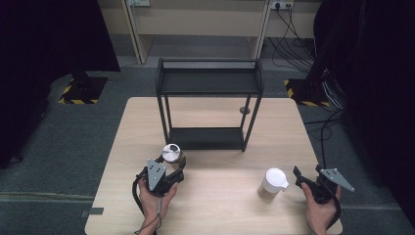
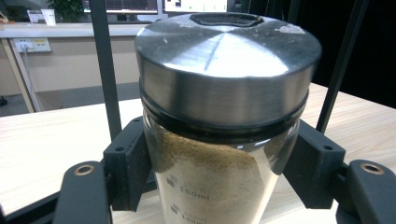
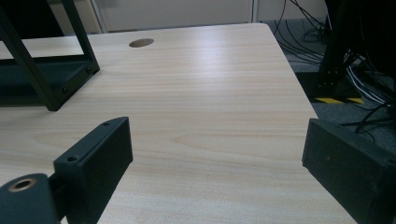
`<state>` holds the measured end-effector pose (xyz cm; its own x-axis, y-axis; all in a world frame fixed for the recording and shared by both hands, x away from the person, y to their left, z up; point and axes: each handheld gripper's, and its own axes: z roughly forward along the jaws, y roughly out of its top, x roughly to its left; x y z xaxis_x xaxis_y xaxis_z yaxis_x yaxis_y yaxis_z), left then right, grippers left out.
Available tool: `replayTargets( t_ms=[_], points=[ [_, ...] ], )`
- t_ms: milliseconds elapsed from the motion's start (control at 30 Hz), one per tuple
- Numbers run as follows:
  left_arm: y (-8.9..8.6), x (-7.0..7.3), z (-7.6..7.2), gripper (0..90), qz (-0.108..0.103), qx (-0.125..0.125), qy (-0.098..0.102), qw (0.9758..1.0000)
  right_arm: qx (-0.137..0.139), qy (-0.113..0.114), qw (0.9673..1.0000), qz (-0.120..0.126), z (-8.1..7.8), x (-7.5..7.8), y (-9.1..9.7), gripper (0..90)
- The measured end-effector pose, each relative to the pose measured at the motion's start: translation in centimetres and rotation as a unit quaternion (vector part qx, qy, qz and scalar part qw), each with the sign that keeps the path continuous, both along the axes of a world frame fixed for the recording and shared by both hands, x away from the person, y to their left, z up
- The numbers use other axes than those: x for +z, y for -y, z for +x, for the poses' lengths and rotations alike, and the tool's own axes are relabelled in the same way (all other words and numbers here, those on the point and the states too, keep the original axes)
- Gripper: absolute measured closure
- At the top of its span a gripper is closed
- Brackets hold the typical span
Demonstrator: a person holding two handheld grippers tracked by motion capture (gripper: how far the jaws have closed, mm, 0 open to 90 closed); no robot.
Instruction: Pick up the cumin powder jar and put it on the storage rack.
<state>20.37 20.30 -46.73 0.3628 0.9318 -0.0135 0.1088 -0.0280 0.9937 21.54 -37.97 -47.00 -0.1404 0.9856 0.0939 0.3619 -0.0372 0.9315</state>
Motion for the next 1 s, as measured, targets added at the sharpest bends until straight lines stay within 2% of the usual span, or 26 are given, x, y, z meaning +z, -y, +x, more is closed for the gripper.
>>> replayTargets(
  t_ms=[233,567,1000],
  points=[
    [0.4,0.5,-0.1,31.3,0.004,0.004,0.01,0.9999,0.0,0.0,1.0,0.001,0.0,0.0,0.0,8.7],
    [0.7,2.8,-0.2,31.3,-0.001,0.007,0.048,0.9988,0.0,0.001,1.0,0.003,0.0,0.0,0.1,8.7],
    [1.0,4.6,0.2,31.3,0.005,0.006,0.06,0.9982,-0.001,0.001,1.0,0.003,0.0,0.0,0.1,8.8]
  ],
)
